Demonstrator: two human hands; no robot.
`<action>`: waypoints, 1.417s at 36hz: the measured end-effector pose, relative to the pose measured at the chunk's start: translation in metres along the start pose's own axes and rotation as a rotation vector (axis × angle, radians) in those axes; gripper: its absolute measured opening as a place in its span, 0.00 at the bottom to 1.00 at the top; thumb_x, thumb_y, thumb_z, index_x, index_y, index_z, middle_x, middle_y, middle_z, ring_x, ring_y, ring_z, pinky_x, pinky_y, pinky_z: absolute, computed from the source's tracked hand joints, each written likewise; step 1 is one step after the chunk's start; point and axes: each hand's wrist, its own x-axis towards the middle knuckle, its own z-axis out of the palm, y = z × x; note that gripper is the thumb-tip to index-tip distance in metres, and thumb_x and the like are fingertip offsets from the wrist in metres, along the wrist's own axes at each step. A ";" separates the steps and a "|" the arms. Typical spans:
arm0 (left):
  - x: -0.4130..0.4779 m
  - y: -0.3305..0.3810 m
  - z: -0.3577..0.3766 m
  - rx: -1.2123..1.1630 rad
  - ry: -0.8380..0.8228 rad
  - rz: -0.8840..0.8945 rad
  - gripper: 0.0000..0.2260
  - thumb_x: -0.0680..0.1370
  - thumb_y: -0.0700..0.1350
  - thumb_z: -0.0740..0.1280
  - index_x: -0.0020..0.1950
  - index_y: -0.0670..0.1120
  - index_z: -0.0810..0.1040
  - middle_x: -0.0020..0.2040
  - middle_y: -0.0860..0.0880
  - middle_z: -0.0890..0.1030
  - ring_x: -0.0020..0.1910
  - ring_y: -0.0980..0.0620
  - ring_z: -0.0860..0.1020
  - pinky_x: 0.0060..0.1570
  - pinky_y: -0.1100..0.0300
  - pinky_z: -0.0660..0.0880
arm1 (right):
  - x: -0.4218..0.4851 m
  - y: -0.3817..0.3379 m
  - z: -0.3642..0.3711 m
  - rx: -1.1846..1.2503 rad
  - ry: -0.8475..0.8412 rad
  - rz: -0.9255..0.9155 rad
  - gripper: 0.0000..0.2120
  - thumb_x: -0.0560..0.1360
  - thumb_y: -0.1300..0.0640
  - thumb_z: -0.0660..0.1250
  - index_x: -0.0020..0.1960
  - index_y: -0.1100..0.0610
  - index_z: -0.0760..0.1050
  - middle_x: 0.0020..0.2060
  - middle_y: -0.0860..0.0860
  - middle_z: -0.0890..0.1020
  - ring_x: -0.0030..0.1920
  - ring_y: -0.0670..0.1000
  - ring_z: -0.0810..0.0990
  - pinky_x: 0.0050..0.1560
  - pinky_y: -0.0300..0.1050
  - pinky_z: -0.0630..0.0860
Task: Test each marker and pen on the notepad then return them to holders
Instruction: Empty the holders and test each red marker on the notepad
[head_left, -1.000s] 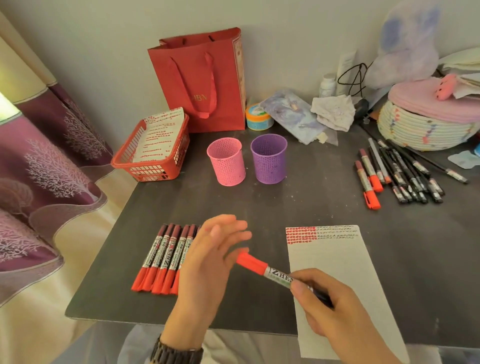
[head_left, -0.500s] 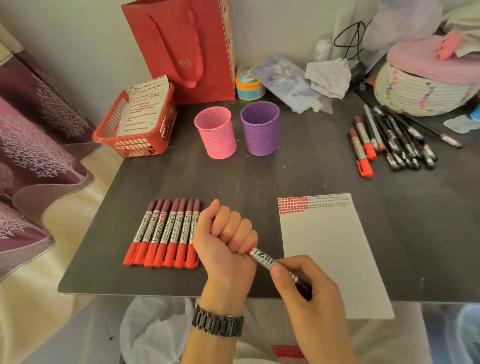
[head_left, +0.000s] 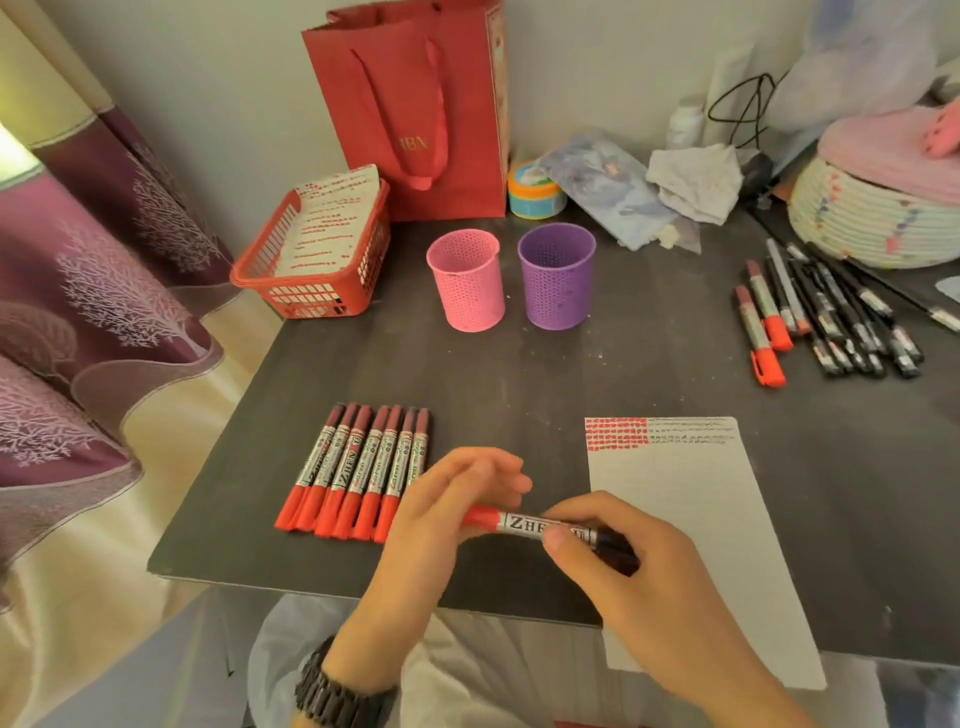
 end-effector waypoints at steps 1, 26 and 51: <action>-0.004 -0.001 -0.010 0.165 -0.056 0.007 0.10 0.78 0.51 0.63 0.50 0.54 0.84 0.49 0.50 0.85 0.49 0.49 0.81 0.49 0.58 0.78 | 0.004 -0.002 -0.002 -0.024 -0.019 -0.026 0.05 0.74 0.43 0.69 0.50 0.36 0.81 0.41 0.40 0.84 0.46 0.43 0.80 0.45 0.33 0.75; -0.004 -0.044 -0.175 0.888 0.776 -0.051 0.03 0.76 0.59 0.69 0.47 0.68 0.81 0.40 0.61 0.81 0.43 0.60 0.79 0.41 0.58 0.75 | 0.112 0.028 0.085 -0.940 -0.072 -0.170 0.36 0.77 0.31 0.34 0.79 0.42 0.58 0.81 0.46 0.56 0.81 0.51 0.51 0.73 0.48 0.42; -0.034 -0.047 -0.146 0.880 0.834 -0.037 0.11 0.77 0.49 0.71 0.58 0.59 0.81 0.51 0.58 0.79 0.54 0.53 0.72 0.55 0.51 0.71 | 0.108 0.020 0.080 -0.996 -0.135 -0.179 0.34 0.77 0.31 0.39 0.81 0.42 0.52 0.82 0.47 0.50 0.82 0.51 0.45 0.75 0.48 0.41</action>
